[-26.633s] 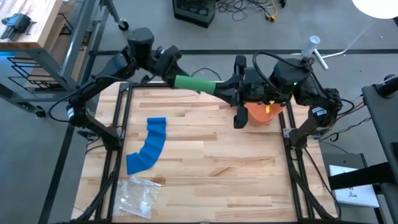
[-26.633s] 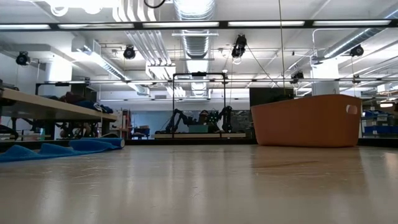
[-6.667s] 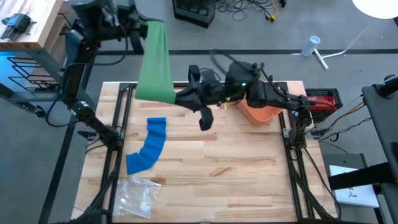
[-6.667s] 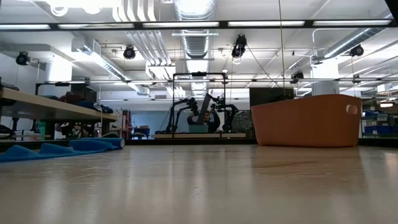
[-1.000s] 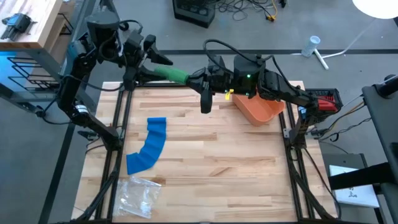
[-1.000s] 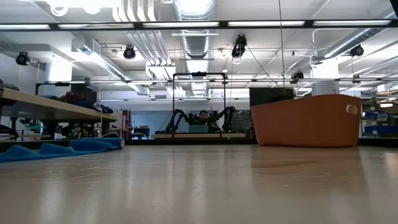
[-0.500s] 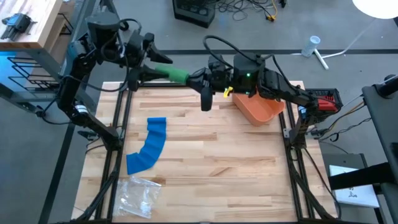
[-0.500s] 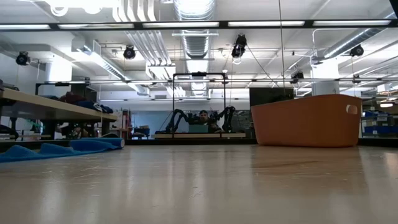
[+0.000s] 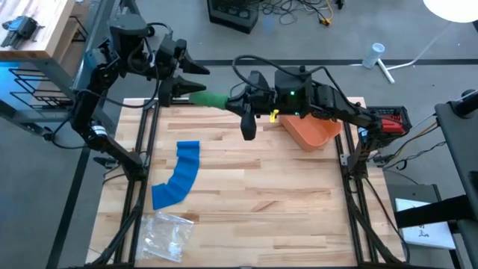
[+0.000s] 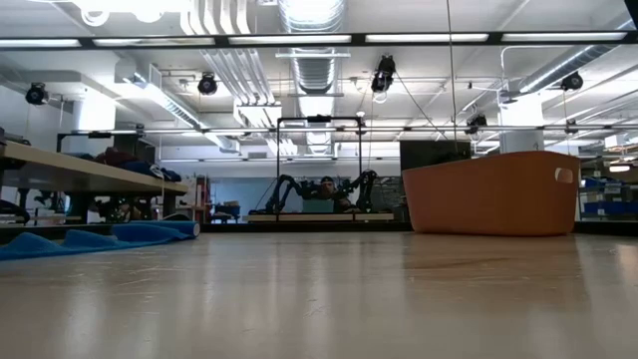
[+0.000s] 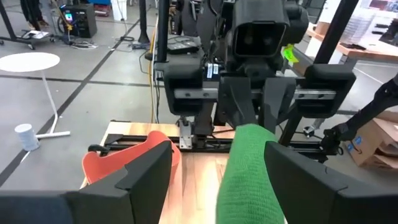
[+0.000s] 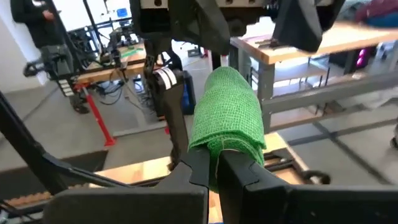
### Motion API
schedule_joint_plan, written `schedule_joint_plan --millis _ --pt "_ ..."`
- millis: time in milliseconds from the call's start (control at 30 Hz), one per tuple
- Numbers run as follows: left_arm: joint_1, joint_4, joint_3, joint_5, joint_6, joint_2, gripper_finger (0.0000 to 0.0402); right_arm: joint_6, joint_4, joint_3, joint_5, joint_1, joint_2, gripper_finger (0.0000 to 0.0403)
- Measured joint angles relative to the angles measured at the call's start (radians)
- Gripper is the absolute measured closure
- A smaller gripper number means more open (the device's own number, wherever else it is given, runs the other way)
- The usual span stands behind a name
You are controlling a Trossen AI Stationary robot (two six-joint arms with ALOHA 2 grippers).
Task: Roll bandage
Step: Roll the green bandage
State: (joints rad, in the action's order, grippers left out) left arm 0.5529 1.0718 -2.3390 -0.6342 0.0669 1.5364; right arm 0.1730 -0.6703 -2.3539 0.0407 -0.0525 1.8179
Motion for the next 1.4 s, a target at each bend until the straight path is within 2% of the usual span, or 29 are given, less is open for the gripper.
schedule_joint_plan --millis 167,300,367,433,533,600,833,1167,1400 --pt "-0.006 -0.037 0.0 -0.024 0.017 -0.023 0.0162 0.205 -0.002 0.0 0.001 -0.023 0.0 0.04" --pt "-0.069 -0.034 0.0 -0.037 0.06 -0.033 0.0158 0.334 0.003 0.0 0.006 -0.039 0.0 0.04" --pt "-0.105 -0.013 0.0 -0.005 0.09 -0.03 0.0156 0.366 0.006 -0.001 0.002 -0.041 0.0 0.04" --pt "-0.133 0.011 0.002 0.072 0.134 -0.026 0.0155 0.404 0.013 -0.001 -0.001 -0.044 0.0 0.04" --pt "-0.159 0.058 0.002 0.237 0.218 -0.027 0.0151 0.438 0.028 -0.001 -0.033 -0.048 0.0 0.04" --pt "-0.163 0.079 0.002 0.289 0.261 -0.027 0.0146 0.461 0.035 -0.002 -0.047 -0.047 0.0 0.04" --pt "-0.164 0.132 0.003 0.295 0.33 -0.027 0.0126 0.506 0.054 -0.002 -0.057 -0.047 -0.001 0.04" --pt "-0.167 0.152 0.006 0.315 0.351 -0.026 0.0123 0.596 0.091 -0.002 -0.076 -0.047 -0.003 0.04" --pt "-0.167 0.165 -0.004 0.356 0.359 -0.061 0.0136 0.539 0.07 -0.002 -0.085 -0.047 -0.027 0.04"
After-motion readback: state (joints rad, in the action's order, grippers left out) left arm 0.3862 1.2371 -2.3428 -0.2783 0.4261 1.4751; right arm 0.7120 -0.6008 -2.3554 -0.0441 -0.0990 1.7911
